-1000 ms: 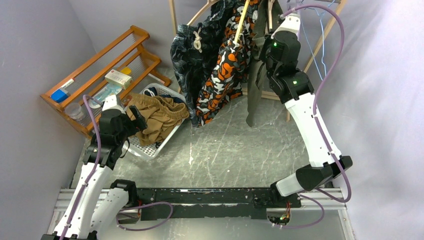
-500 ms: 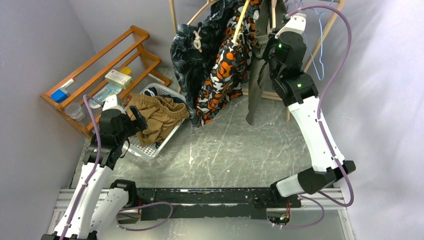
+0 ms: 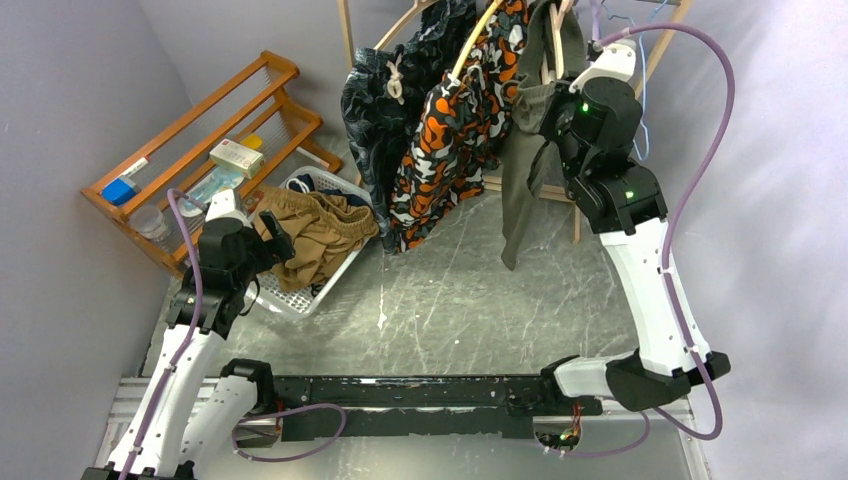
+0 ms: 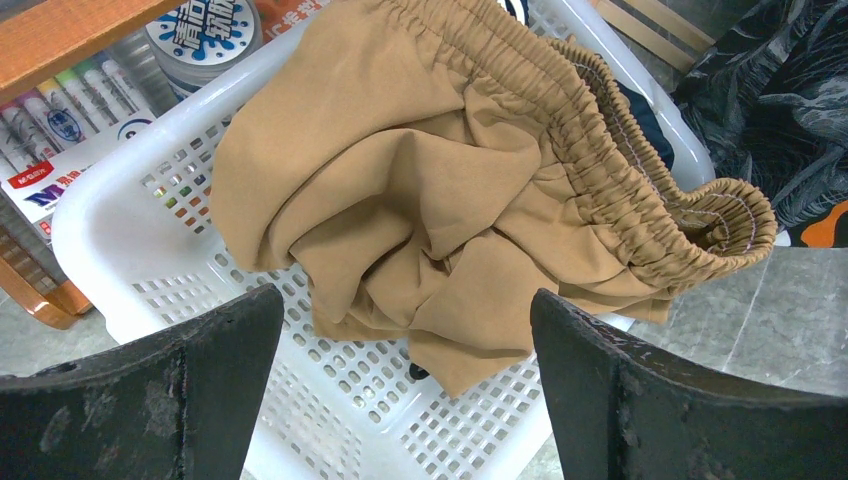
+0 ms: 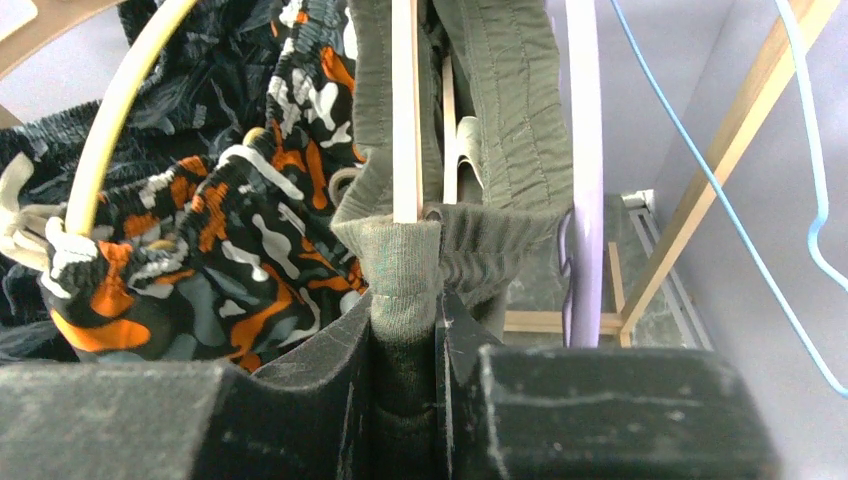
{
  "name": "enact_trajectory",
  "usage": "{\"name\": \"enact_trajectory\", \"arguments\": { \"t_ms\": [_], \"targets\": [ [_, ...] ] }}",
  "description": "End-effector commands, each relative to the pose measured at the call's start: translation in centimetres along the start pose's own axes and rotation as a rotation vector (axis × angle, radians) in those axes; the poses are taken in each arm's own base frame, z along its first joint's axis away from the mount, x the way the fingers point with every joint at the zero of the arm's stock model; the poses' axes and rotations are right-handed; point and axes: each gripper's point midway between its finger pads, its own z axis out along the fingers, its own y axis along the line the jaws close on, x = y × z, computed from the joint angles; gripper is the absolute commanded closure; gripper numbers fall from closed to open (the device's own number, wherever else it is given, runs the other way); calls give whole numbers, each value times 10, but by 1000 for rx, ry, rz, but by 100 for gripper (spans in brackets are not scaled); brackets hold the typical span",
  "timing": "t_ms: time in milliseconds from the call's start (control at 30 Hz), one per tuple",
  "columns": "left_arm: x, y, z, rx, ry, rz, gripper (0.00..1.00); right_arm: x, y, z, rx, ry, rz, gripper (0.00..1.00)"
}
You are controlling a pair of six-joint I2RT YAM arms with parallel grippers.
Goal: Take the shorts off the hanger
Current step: Pick up the hanger from the clothes rod.
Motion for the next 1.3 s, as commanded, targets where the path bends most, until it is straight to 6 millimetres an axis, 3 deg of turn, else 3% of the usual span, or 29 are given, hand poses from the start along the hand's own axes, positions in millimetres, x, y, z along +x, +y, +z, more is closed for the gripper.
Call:
{"name": "enact_trajectory", "arguments": {
  "t_ms": [0,233,567,667,833,900,1067,1267],
  "targets": [
    [-2,-1,0,8,-8,8,3,-9,1,-12,-37,-33,49,100],
    [-2,-1,0,9,-5,10,3,26,-5,-30,-61,64,23,100],
    [1,-4,1,22,9,9,3,66,6,-91,-302,136,24,100],
    [2,-4,1,25,13,11,3,90,6,-110,-358,207,6,100],
    [3,-5,2,31,19,12,3,140,-8,-141,-384,324,-2,100],
    [4,-6,3,33,24,13,3,155,-15,-156,-387,339,18,100],
    [7,-7,5,39,39,18,3,183,-40,-173,-297,386,36,100],
    [6,-10,1,53,25,-21,3,181,-7,-192,-550,400,-13,100]
  ]
}}
